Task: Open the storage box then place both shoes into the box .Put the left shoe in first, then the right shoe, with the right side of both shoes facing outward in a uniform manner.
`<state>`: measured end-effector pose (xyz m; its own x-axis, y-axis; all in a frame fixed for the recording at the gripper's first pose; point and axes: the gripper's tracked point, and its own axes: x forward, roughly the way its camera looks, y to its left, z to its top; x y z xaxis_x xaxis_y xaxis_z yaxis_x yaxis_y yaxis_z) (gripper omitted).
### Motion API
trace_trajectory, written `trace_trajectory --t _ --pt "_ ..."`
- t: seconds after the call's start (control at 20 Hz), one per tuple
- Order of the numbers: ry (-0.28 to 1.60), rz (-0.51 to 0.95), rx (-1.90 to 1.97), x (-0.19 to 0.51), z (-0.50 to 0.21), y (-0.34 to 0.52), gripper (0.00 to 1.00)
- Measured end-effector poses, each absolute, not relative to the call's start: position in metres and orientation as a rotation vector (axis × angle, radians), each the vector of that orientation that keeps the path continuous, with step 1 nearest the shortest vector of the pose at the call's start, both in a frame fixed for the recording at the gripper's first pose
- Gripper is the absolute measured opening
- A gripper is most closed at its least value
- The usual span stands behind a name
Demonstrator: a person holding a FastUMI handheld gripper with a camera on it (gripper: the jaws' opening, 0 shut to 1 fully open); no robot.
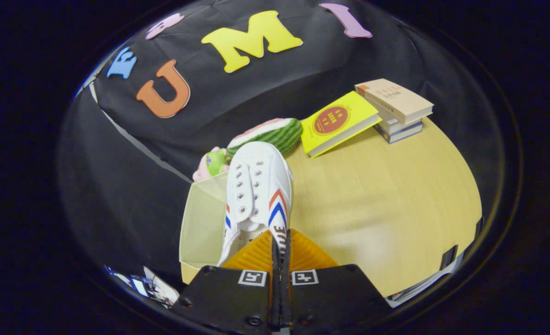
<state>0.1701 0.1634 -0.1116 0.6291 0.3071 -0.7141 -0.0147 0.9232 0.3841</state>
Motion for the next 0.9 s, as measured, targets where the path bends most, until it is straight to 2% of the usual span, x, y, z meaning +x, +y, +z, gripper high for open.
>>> trace_trajectory --t 0.4,0.9 --pt "0.815 0.309 0.405 0.167 -0.127 0.259 0.06" --pt "0.671 0.192 0.354 0.181 -0.161 0.301 0.06"
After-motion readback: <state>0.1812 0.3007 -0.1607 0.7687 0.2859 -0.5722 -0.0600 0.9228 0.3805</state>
